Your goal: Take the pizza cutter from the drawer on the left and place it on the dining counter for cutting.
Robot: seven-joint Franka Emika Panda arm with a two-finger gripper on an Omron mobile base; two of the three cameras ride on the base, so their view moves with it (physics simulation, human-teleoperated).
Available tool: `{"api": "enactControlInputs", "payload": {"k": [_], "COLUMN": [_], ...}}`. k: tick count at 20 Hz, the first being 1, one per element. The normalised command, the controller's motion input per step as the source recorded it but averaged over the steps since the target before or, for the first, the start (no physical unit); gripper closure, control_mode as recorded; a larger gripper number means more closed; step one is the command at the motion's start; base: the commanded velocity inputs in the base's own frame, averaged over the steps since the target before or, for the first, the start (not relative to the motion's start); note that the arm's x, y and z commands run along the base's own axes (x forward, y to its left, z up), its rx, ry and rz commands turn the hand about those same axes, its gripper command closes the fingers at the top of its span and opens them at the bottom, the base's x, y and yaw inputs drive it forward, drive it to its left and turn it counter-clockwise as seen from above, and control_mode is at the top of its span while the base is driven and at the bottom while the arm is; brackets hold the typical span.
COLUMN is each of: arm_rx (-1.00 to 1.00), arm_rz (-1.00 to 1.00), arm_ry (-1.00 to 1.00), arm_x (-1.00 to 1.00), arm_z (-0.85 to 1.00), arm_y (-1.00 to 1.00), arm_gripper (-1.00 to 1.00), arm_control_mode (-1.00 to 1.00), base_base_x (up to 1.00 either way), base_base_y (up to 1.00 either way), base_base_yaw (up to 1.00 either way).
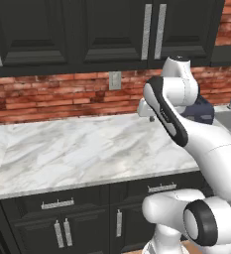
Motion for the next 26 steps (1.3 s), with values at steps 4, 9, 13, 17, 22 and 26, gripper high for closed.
{"api": "enactControlInputs", "payload": {"k": [4, 9, 13, 17, 22, 26], "arm_rx": [0.0, -0.09, -0.18, -0.17, -0.23, -0.25], "arm_rz": [0.0, 0.02, 0.12, 0.24, 0.31, 0.25], "arm_ry": [0.0, -0.01, 0.0, 0.0, -0.01, -0.15], "arm_x": [-0.17, -0.64, -0.83, -0.84, -0.33, -0.46], "arm_z": [0.0, 0.0, -0.03, -0.07, -0.23, -0.7], "arm_y": [0.06, 0.81, 1.0, 0.92, 0.87, 0.88], "arm_gripper": [-1.0, -1.0, -1.0, -1.0, -1.0, -1.0], "arm_control_mode": [-1.0, -1.0, -1.0, -1.0, -1.0, -1.0], "base_base_x": [0.0, 0.0, 0.0, 0.0, 0.0, 0.0], "base_base_y": [0.0, 0.0, 0.0, 0.0, 0.0, 0.0], "base_base_yaw": [0.0, 0.0, 0.0, 0.0, 0.0, 0.0]}}
